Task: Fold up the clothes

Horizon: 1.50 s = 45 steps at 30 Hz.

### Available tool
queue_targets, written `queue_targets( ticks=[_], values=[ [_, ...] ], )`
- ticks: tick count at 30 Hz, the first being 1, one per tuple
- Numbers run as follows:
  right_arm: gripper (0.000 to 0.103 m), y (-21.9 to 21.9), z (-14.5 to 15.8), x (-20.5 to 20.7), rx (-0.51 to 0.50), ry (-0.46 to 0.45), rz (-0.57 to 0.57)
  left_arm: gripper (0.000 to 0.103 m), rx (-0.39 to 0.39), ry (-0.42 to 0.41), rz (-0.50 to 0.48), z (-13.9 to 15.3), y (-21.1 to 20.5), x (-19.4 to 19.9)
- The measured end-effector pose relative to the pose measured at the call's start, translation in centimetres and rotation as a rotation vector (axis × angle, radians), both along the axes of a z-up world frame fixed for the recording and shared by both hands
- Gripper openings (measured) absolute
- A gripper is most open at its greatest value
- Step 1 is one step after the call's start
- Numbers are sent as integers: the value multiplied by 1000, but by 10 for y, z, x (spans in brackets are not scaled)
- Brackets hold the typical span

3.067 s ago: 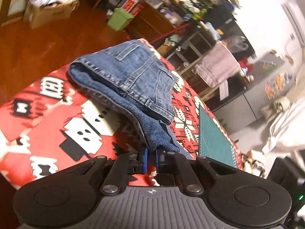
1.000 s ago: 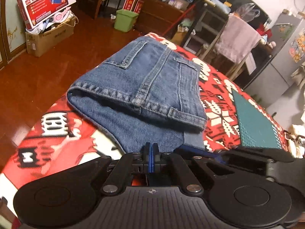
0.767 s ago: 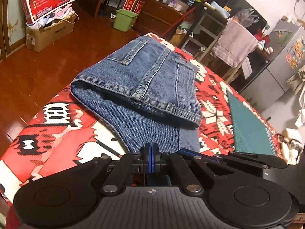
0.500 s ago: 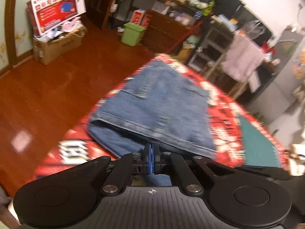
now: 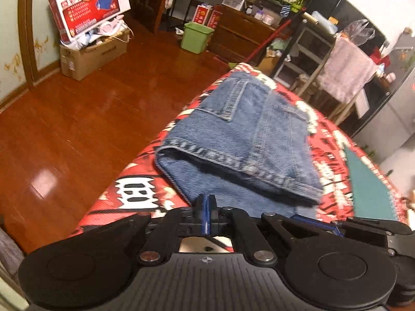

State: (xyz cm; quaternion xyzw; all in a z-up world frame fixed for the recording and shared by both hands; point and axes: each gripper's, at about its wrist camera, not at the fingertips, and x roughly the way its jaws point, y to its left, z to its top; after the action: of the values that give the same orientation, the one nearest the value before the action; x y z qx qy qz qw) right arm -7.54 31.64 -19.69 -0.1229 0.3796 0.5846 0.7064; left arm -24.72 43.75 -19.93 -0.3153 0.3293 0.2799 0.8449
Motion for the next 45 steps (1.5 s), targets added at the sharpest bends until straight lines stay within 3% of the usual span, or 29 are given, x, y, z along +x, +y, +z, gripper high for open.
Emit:
queue_targets(
  ticks=[6,10,15,19,24,26,30,36,39,45],
  values=[
    [6,11,21,45,45,8,-49,1,15,-132,-71,32,7,15],
    [5,32,29,85,52,-1,-75,1,90,-103,-123,41,25,56],
    [5,59,38,133,59,-12,-107,1,101,-92,-179,32,65,113],
    [5,101,20,161,31,-12,-78,1,82,-81,-228,23,91,154],
    [4,135,-15,178,9,80,-63,1,49,-21,-282,5,106,194],
    [0,140,-30,183,-17,76,-73,2,52,29,-300,-8,111,203],
    [0,141,-35,191,9,84,-62,3,48,-8,-320,-18,121,205],
    [0,156,-42,215,-17,116,-146,3,54,46,-351,-18,131,229],
    [0,158,-43,218,-40,62,-143,3,65,66,-342,-20,133,238],
    [2,139,-36,233,-18,87,-205,2,80,92,-347,-16,136,243]
  ],
)
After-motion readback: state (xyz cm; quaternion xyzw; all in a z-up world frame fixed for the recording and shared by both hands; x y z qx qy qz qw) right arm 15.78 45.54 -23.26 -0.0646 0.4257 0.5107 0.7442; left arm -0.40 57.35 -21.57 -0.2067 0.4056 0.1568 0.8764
